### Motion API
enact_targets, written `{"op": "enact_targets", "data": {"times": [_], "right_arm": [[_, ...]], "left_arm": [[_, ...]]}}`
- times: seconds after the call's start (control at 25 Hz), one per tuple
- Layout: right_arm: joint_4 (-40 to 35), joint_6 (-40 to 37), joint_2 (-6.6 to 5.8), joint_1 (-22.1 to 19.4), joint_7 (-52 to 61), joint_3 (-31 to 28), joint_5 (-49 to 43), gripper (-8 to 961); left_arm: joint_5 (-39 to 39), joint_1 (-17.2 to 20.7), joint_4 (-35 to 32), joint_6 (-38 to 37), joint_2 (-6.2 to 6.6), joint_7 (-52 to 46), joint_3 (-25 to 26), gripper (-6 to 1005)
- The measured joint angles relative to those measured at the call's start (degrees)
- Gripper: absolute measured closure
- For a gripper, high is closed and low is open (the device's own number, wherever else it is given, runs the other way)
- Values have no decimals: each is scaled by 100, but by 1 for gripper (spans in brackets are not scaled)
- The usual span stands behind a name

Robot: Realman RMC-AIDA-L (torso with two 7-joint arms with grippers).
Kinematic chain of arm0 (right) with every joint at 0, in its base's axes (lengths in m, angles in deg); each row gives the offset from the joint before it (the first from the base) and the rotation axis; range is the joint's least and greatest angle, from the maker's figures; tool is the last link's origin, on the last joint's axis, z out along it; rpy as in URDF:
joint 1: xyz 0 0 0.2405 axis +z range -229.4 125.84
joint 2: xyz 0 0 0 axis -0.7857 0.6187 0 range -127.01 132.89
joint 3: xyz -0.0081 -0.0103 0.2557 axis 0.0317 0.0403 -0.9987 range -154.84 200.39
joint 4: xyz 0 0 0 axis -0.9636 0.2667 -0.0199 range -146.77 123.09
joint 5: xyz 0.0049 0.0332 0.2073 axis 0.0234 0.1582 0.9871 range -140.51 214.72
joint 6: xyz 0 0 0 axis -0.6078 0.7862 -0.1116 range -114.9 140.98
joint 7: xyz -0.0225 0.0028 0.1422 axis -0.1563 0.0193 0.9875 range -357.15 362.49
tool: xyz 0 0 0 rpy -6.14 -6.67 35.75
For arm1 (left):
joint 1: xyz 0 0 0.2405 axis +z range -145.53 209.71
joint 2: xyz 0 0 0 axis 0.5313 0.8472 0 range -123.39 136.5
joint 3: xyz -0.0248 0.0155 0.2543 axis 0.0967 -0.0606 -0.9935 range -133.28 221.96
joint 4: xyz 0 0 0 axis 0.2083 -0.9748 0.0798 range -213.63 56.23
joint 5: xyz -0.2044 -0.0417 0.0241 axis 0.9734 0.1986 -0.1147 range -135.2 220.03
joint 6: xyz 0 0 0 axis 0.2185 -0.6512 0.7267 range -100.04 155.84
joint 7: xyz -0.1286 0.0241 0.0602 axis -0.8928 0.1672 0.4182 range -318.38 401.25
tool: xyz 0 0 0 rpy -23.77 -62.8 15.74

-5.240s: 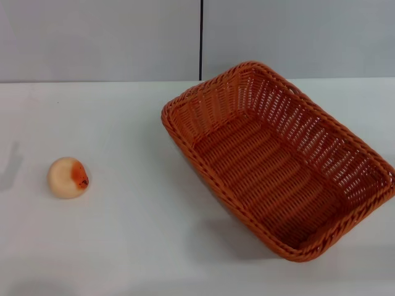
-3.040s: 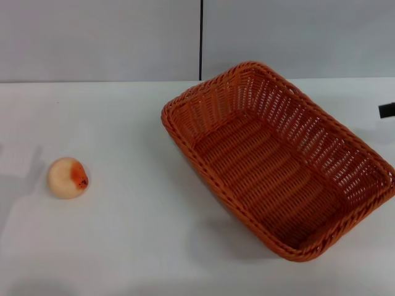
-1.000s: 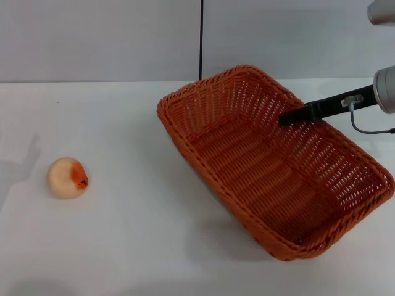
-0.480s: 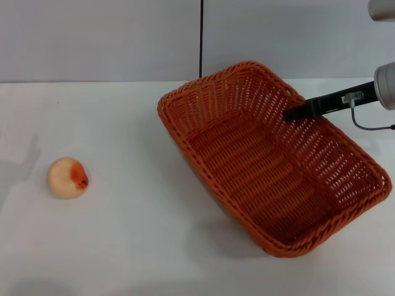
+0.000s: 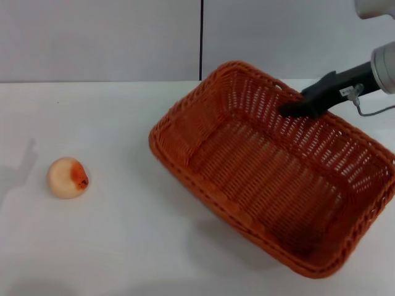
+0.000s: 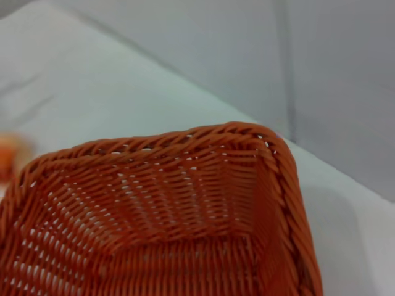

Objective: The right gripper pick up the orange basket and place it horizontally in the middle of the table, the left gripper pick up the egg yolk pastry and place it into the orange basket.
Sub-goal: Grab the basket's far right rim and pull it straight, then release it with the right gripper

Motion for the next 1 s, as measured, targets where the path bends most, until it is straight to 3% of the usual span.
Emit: {"op": "enact_targets", "data": {"times": [0.4, 0.72, 1.0], "right_arm": [[30, -329, 2, 346, -2339, 136, 312, 794], [243, -344, 0, 472, -3538, 300, 588, 787], [341, -182, 12, 499, -3998, 804, 584, 781]], "left_arm": [[-1, 307, 0, 265, 13, 0, -17, 204], [-26, 553, 0, 488, 8, 0, -28, 204], [-35, 705, -37, 697, -3, 0, -34, 205]]}}
